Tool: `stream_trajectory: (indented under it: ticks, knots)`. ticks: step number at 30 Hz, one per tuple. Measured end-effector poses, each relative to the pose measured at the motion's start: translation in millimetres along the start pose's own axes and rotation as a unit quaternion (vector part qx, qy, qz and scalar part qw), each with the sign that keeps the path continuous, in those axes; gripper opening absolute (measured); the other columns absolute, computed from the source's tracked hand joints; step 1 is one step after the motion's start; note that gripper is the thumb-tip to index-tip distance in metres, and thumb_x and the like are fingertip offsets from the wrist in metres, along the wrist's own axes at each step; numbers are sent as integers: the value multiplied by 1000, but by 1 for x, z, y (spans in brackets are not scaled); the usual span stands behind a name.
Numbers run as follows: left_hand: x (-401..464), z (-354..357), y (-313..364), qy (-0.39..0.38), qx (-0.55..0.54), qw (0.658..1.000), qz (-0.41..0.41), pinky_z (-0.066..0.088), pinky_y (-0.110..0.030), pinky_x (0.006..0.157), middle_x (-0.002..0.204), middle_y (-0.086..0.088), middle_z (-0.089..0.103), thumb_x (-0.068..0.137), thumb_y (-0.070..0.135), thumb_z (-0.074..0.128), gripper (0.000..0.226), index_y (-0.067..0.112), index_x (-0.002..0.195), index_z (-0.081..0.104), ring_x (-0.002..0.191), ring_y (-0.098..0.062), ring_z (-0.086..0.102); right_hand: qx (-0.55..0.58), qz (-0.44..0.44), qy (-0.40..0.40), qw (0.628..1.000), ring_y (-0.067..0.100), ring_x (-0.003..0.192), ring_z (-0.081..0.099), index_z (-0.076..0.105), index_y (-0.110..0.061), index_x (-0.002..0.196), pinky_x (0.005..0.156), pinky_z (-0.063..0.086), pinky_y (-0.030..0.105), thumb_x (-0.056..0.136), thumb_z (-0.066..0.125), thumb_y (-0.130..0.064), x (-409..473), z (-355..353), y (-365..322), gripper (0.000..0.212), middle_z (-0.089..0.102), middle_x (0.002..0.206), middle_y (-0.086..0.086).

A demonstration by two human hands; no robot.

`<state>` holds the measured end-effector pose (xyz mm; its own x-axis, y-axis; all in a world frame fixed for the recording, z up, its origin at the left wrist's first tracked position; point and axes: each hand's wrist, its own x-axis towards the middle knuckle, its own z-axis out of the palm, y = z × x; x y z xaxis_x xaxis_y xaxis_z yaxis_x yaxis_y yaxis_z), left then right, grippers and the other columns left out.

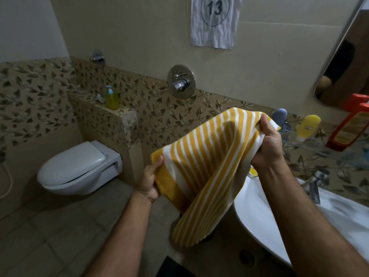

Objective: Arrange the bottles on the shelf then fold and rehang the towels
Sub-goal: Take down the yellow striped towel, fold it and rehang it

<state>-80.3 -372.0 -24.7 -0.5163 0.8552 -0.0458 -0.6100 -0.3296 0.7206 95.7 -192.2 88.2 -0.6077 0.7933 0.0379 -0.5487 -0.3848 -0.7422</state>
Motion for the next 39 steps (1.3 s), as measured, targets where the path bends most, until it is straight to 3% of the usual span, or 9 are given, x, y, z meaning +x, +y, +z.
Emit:
stream_trajectory:
  ticks: [3, 6, 9, 14, 22, 28, 31, 35, 39]
  knots:
    - [0, -3, 11, -34, 6, 999, 7, 60, -45, 74, 109, -9, 73, 25, 70, 86, 92, 22, 103, 77, 97, -27, 71, 9, -8, 3, 1000, 24, 89, 75, 82, -15, 75, 68, 62, 38, 103, 36, -41, -1, -3, -4, 59, 77, 97, 10]
    - [-3, -2, -2, -15, 67, 997, -45, 60, -38, 68, 100, -8, 75, 18, 58, 93, 102, 16, 107, 69, 89, -24, 73, 2, 1, 17, 1000, 25, 92, 74, 82, -14, 78, 70, 61, 39, 102, 37, -42, 1, -7, -2, 58, 76, 101, 12]
    - [2, 5, -2, 24, 117, 992, -34, 60, -38, 68, 99, -13, 75, 35, 39, 98, 74, 13, 100, 73, 90, -28, 71, -18, 16, 46, 999, 27, 92, 74, 81, -9, 85, 68, 62, 40, 102, 39, -41, 4, -14, 0, 55, 75, 102, 15]
    - [12, 14, 29, 80, 146, 986, 15, 61, -37, 66, 89, -10, 75, 86, 17, 63, 18, 11, 102, 68, 81, -24, 72, -140, 62, 105, 983, 24, 87, 73, 66, -7, 106, 70, 56, 37, 99, 53, -33, 12, -34, -14, 30, 74, 100, 13]
    - [16, 20, 55, 115, 197, 973, 37, 60, -38, 76, 107, -18, 71, 93, 21, 61, 21, 6, 105, 68, 94, -26, 71, -254, 209, 63, 942, 20, 65, 70, 64, -9, 90, 67, 55, 36, 92, 63, -26, 15, -58, -29, 17, 70, 80, 9]
    - [16, 47, 62, 136, 153, 976, 74, 60, -38, 75, 99, -12, 75, 91, 26, 63, 22, 9, 103, 69, 91, -24, 72, -111, 122, -39, 986, 23, 88, 69, 66, -10, 99, 79, 59, 36, 58, 90, -44, 24, -82, -45, 58, 66, 101, 10]
    - [21, 57, 60, 141, 167, 973, 73, 58, -42, 82, 102, -14, 74, 89, 28, 65, 24, 8, 102, 70, 95, -26, 71, -236, 175, -54, 955, 24, 85, 75, 69, -13, 105, 63, 61, 37, 27, 97, -50, 13, -96, -20, 91, 76, 99, 11]
    - [24, 47, 68, 169, 219, 959, 63, 57, -43, 85, 105, -15, 73, 89, 28, 67, 25, 7, 104, 69, 95, -27, 71, -288, 151, 12, 945, 25, 88, 72, 63, -7, 123, 73, 57, 40, 83, 71, -34, 14, -93, -4, 49, 71, 112, 17]
    - [17, 23, 96, 159, 320, 933, 29, 54, -45, 90, 104, -14, 73, 88, 28, 67, 26, 8, 105, 68, 100, -30, 69, -285, 133, -1, 949, 19, 76, 73, 67, -9, 100, 63, 59, 33, 95, 57, -26, 17, -84, -15, 21, 74, 91, 10]
